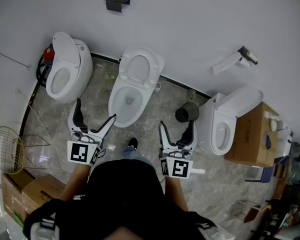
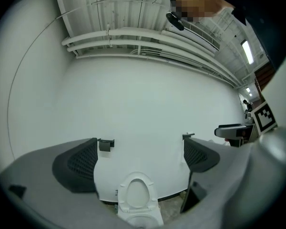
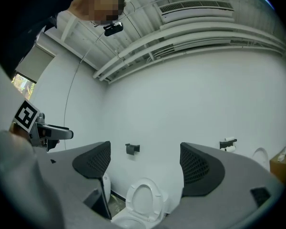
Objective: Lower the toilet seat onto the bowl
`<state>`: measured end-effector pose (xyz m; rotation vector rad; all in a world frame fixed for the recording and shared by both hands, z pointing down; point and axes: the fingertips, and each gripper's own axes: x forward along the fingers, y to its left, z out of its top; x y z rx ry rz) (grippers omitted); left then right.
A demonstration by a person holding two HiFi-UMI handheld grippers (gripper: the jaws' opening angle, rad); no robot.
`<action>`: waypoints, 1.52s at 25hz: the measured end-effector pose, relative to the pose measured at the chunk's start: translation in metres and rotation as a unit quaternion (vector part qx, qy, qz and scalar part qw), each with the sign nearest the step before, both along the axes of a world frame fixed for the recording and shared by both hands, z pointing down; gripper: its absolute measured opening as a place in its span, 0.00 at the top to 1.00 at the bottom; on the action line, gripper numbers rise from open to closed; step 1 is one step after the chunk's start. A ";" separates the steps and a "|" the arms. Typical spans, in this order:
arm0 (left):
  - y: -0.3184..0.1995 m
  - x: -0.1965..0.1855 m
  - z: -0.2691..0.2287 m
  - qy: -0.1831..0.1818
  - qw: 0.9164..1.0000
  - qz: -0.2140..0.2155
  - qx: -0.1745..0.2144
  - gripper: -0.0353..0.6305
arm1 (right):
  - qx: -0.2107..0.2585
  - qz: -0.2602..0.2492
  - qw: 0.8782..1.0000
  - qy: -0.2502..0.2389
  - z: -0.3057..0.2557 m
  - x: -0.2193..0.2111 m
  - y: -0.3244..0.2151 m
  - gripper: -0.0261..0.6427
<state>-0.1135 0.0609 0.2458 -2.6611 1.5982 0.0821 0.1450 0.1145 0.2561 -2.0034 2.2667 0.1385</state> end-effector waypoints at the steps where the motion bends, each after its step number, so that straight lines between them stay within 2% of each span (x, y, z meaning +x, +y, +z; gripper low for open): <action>1: -0.007 0.006 -0.001 -0.002 1.000 -0.002 0.000 0.12 | -0.004 -0.001 1.000 -0.002 0.002 0.006 -0.007 0.30; 8: -0.044 0.037 -0.004 -0.014 1.000 -0.013 -0.004 0.12 | -0.008 -0.021 1.000 -0.009 0.003 0.034 -0.054 0.30; 14: -0.070 0.045 0.004 -0.023 1.000 -0.003 -0.018 0.12 | -0.012 -0.022 1.000 -0.014 0.008 0.039 -0.082 0.30; 20: -0.100 0.034 0.029 -0.076 0.996 0.001 -0.036 0.12 | -0.025 -0.013 1.000 -0.014 0.022 0.031 -0.102 0.30; 28: -0.155 0.026 0.071 -0.104 0.991 0.062 -0.060 0.12 | -0.059 0.004 0.998 0.028 0.059 0.010 -0.143 0.30; 32: -0.185 0.031 0.089 -0.114 0.988 0.089 -0.063 0.16 | -0.084 -0.003 0.996 0.007 0.083 0.001 -0.172 0.30; 38: -0.222 0.041 0.116 -0.158 0.978 0.126 -0.049 0.18 | -0.115 -0.003 0.993 0.002 0.115 -0.001 -0.210 0.30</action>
